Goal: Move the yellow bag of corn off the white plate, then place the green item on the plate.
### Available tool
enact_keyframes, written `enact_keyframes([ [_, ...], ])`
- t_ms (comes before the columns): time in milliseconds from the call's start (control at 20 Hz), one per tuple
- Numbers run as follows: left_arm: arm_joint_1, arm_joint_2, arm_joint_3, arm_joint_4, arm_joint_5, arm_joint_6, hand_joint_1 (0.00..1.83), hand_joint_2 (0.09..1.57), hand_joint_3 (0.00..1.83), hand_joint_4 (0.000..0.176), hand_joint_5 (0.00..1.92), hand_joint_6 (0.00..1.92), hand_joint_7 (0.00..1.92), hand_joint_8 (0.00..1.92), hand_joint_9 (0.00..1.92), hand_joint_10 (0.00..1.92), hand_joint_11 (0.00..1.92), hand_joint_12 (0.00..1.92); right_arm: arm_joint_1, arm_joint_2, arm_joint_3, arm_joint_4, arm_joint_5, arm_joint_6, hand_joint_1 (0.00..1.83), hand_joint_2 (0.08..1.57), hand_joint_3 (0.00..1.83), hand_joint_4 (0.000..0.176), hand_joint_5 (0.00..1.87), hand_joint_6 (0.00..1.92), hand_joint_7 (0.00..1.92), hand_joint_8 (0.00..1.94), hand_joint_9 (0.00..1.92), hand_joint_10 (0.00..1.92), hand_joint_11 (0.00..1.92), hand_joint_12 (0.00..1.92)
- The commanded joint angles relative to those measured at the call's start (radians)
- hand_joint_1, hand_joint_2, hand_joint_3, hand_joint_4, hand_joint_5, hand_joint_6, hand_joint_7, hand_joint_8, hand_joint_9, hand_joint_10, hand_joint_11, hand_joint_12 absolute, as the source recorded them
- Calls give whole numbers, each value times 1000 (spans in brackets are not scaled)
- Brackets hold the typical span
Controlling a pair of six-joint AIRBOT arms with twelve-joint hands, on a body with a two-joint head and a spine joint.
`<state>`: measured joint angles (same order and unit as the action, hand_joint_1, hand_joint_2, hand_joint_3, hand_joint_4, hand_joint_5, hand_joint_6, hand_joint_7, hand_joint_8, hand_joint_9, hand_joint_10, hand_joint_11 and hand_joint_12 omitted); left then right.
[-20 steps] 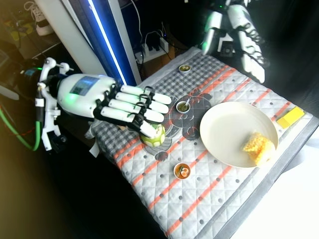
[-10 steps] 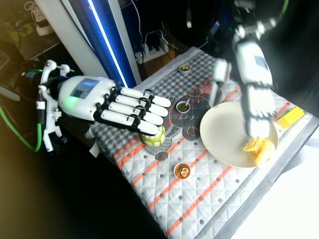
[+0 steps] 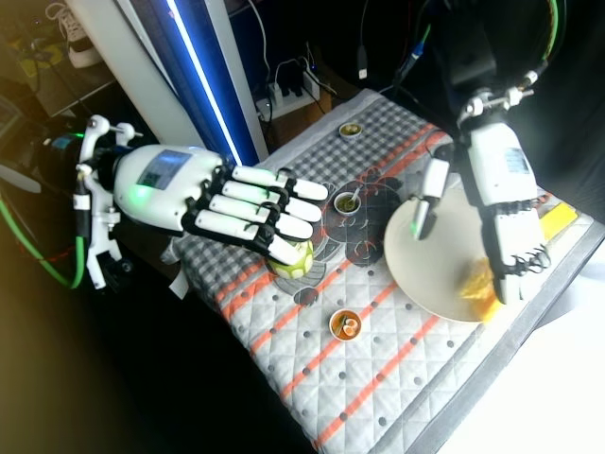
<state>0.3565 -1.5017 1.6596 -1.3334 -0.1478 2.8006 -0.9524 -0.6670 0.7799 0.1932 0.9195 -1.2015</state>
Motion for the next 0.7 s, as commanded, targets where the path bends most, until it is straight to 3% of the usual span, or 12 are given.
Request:
enact_keyframes([
  [0, -7, -7, 7, -23, -50, 29, 1122, 1058, 0, 20, 99, 16, 40, 4, 175, 41, 0, 1030, 6, 0, 4, -4, 123, 4, 295, 1272, 0, 29, 0, 0, 0, 0, 0, 0, 0, 417],
  [50, -6, -5, 6, -30, -52, 34, 1245, 1053, 0, 0, 144, 26, 42, 2, 116, 14, 0, 1118, 5, 0, 4, -4, 123, 7, 279, 1278, 1, 19, 0, 0, 0, 0, 0, 0, 0, 376],
  [100, -6, 2, -6, -31, -53, 34, 1093, 1120, 20, 44, 37, 15, 8, 0, 53, 4, 0, 1149, 4, 0, 4, -4, 123, 12, 296, 1275, 0, 19, 0, 0, 0, 0, 0, 0, 0, 401],
  [150, -6, 10, -22, -17, -56, 34, 1047, 1095, 0, 44, 50, 6, 6, 0, 61, 8, 0, 898, 3, 0, 4, -4, 123, 15, 287, 1282, 4, 34, 0, 0, 0, 0, 0, 0, 0, 405],
  [200, -7, 15, -34, -4, -59, 34, 1047, 1095, 0, 44, 50, 6, 6, 0, 61, 8, 0, 898, 2, 0, 4, -4, 123, 17, 287, 1282, 4, 34, 0, 0, 0, 0, 0, 0, 0, 405],
  [250, -9, 14, -38, 7, -60, 34, 1036, 1079, 0, 43, 56, 2, 15, 0, 80, 12, 0, 839, 2, 0, 5, -4, 123, 19, 289, 1283, 4, 21, 0, 0, 0, 0, 0, 0, 0, 404],
  [300, -10, 10, -36, 10, -60, 34, 969, 1115, 1, 45, 11, 5, 0, 0, 2, 0, 0, 67, 1, 0, 5, -4, 123, 20, 255, 1270, 0, 18, 0, 0, 0, 0, 0, 0, 0, 360],
  [450, -13, -6, -20, 4, -59, 42, 1033, 1094, 0, 24, 65, 22, 6, 2, 0, 0, 0, 2, 1, -2, 5, -5, 123, 21, 270, 1267, 0, 24, 0, 0, 0, 0, 0, 0, 0, 403],
  [500, -15, -13, -15, -41, -58, 108, 1091, 1071, 11, 7, 139, 6, 60, 3, 23, 4, 0, 304, 1, -4, 5, -5, 123, 22, 273, 1267, 0, 29, 0, 0, 0, 0, 0, 0, 0, 412],
  [550, -15, -20, -11, -38, -61, 121, 1189, 992, 0, 0, 358, 38, 308, 53, 311, 154, 0, 1456, 1, -6, 5, -6, 123, 22, 254, 1284, 2, 24, 0, 0, 0, 0, 0, 0, 0, 278],
  [600, -16, -25, -5, -40, -61, 121, 1189, 992, 0, 0, 358, 38, 308, 53, 311, 154, 0, 1456, 1, -6, 6, -6, 123, 24, 254, 1284, 2, 24, 0, 0, 0, 0, 0, 0, 0, 278],
  [650, -17, -27, -2, -43, -61, 121, 1258, 1000, 0, 0, 396, 19, 333, 26, 244, 413, 0, 1687, 1, -9, 7, -7, 123, 29, 259, 1291, 1, 28, 0, 0, 0, 0, 0, 0, 0, 231],
])
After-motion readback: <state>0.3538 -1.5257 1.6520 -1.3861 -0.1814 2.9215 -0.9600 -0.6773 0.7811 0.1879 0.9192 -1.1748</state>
